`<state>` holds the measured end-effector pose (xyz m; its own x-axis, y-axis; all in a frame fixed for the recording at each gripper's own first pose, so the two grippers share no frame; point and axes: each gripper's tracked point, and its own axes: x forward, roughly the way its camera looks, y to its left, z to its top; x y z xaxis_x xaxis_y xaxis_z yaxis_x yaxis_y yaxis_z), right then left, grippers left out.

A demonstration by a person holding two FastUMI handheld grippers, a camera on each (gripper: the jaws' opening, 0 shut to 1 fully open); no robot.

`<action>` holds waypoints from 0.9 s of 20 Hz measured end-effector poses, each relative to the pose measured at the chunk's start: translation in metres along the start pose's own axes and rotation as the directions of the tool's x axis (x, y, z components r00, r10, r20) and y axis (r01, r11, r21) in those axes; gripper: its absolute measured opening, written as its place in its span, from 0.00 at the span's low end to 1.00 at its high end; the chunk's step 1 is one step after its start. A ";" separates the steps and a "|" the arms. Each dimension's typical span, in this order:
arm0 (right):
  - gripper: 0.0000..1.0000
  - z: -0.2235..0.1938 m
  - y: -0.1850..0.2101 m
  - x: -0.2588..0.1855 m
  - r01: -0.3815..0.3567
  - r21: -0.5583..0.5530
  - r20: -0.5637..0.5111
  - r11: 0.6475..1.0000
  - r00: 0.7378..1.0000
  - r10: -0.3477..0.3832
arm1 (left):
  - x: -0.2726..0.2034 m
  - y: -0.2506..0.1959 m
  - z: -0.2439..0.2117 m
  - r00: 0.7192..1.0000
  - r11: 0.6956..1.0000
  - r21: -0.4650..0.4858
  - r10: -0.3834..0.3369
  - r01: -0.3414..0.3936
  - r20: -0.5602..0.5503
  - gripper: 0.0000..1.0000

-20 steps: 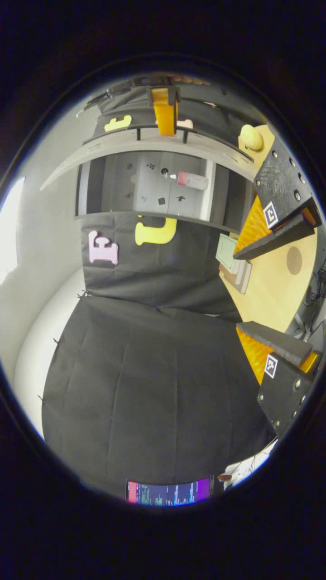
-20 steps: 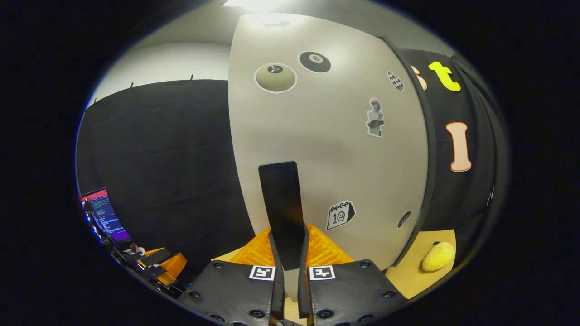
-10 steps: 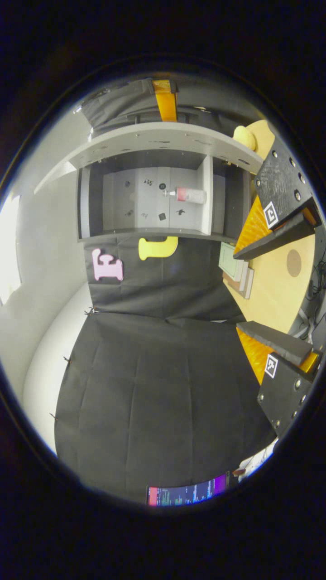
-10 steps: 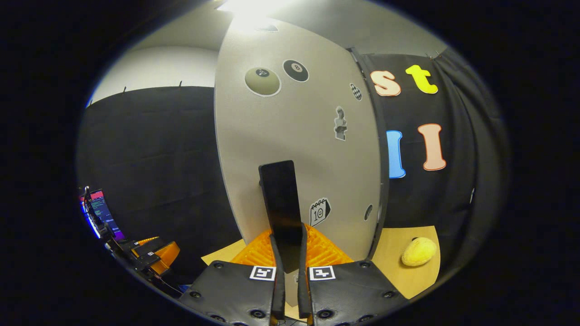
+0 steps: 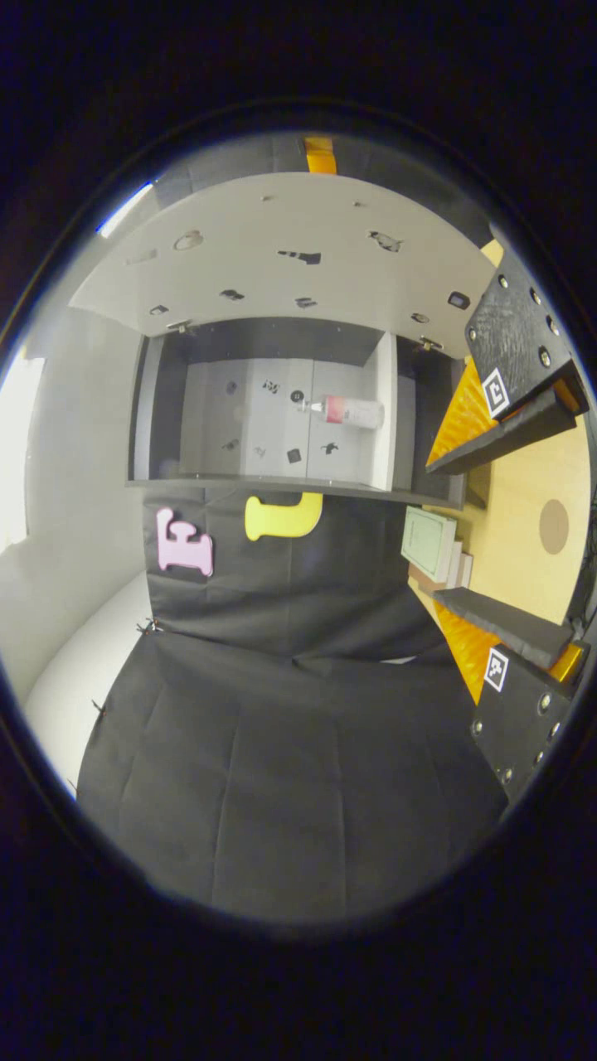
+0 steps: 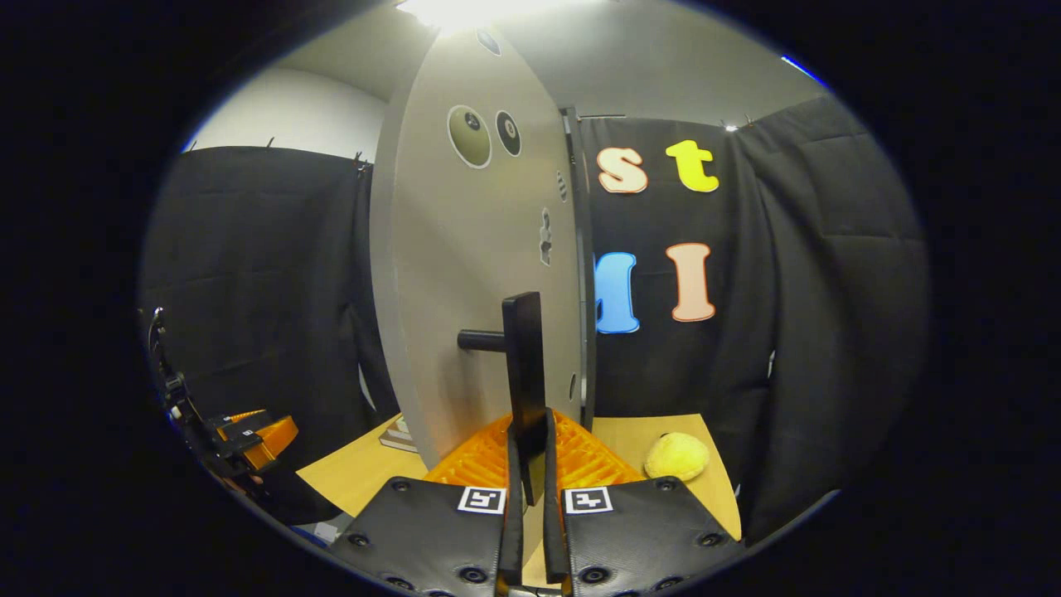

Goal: Open the cabinet door with the right hand, grasp the bottle in the cabinet with the left hand and place it on the coaster, then close the cabinet door with the right hand.

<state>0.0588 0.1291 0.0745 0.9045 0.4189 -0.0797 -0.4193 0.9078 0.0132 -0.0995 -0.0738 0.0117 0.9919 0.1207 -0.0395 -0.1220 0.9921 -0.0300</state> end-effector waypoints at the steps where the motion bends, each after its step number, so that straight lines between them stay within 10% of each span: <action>1: 0.12 -0.001 -0.005 -0.001 0.036 -0.007 0.003 0.999 0.999 -0.036 | 0.009 0.002 0.002 1.000 1.000 0.004 -0.025 0.025 0.000 0.83; 8: 0.10 -0.006 -0.044 -0.022 0.327 -0.004 0.006 0.945 0.945 -0.327 | 0.070 0.018 -0.004 0.983 0.983 -0.012 -0.183 0.183 -0.013 0.83; 18: 0.00 -0.018 -0.054 -0.070 0.516 0.035 -0.021 0.856 0.857 -0.515 | 0.117 0.021 -0.004 0.932 0.932 -0.012 -0.362 0.362 -0.017 0.87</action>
<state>0.0170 0.0506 0.0616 0.9893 -0.1095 -0.0961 0.1104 0.9939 0.0047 0.0142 -0.0385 0.0024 0.9681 -0.2469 -0.0432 0.2445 0.9681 -0.0544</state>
